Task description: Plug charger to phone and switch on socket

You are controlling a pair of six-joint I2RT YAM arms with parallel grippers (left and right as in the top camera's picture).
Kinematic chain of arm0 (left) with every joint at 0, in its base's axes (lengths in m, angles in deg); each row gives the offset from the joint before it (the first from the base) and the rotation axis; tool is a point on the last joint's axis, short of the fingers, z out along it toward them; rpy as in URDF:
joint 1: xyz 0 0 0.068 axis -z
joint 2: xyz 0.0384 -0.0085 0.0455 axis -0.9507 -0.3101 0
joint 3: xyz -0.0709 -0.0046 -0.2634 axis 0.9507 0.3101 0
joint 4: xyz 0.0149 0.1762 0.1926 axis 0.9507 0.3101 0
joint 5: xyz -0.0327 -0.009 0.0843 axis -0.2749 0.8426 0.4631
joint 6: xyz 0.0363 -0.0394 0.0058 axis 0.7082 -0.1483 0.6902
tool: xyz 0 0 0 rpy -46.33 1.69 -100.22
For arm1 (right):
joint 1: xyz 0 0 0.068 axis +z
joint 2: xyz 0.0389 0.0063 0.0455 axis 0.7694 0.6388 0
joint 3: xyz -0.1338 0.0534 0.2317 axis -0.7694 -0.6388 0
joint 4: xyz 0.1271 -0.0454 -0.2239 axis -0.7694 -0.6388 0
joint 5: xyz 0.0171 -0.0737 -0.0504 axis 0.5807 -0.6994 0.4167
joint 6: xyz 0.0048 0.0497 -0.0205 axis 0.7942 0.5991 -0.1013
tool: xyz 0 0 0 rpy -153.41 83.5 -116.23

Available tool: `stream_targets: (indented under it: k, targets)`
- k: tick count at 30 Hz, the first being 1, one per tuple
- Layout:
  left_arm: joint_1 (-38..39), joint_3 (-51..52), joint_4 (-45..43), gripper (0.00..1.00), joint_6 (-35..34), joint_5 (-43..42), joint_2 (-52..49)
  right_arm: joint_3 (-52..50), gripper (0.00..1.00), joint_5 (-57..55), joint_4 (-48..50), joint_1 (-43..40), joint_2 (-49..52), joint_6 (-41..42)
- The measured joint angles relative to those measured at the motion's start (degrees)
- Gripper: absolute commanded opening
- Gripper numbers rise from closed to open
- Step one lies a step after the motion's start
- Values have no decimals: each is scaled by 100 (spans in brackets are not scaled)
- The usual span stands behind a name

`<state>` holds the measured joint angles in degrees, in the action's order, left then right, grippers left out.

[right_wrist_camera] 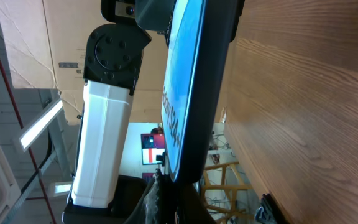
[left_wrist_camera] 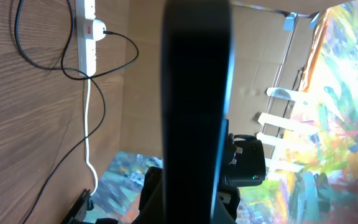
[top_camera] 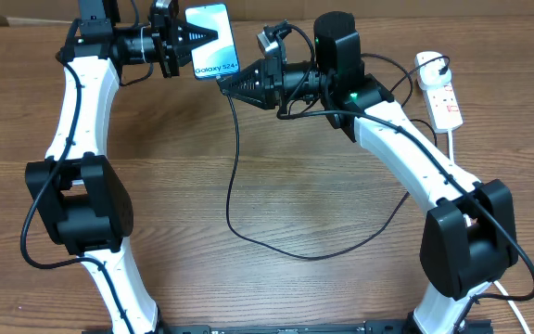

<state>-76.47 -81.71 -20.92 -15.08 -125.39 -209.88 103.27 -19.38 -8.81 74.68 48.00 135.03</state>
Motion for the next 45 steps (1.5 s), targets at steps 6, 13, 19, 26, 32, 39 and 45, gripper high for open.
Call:
stream_targets:
  k: [6, 13, 19, 26, 32, 39, 45]
  targets:
    - [-7, 0, 0, 4, 0, 17, 0, 0, 4, -42, -2, 4, 0, -2]
    - [-15, 0, 146, 4, 0, 46, -2, 0, 4, -68, -2, 4, 0, 22]
    - [-39, 0, 179, 4, 2, 83, -2, 0, 4, -173, -4, 61, 0, 44]
    - [-42, 0, 225, 4, 42, 85, -4, 0, 4, -369, 2, 210, 0, 44]
    - [-37, 0, 227, 4, 66, 85, -7, 0, 4, -374, -2, 214, 0, 46]
    - [-33, 0, 227, 4, 66, 94, -7, 0, 4, -275, -7, 138, 0, 46]
    - [-33, 0, 240, 4, 66, 111, -7, 0, 4, -210, -13, 94, 0, 42]
